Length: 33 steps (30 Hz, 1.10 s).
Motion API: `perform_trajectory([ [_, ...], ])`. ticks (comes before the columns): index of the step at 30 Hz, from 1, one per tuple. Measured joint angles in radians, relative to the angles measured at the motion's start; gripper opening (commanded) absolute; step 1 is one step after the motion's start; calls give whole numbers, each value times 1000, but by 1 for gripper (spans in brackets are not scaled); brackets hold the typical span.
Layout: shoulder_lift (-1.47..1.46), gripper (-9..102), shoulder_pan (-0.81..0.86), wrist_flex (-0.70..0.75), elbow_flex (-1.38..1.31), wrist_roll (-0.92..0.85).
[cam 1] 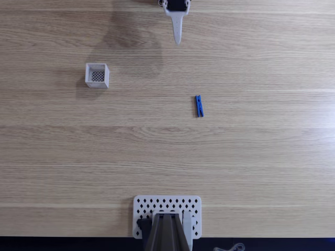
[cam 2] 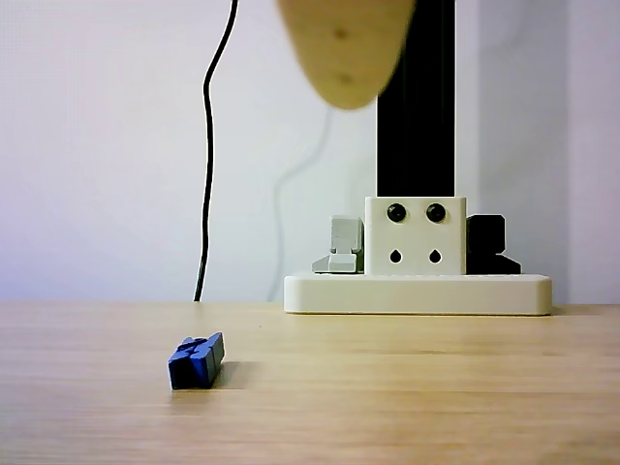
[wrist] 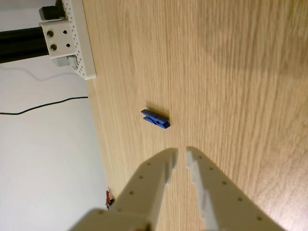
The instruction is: Grasp a peg and put it in the crate.
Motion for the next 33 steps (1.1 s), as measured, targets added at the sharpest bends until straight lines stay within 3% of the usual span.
perform_trajectory([
  [26, -9, 0, 0, 0, 0, 3],
  [33, -270, 0, 0, 0, -75, 3],
])
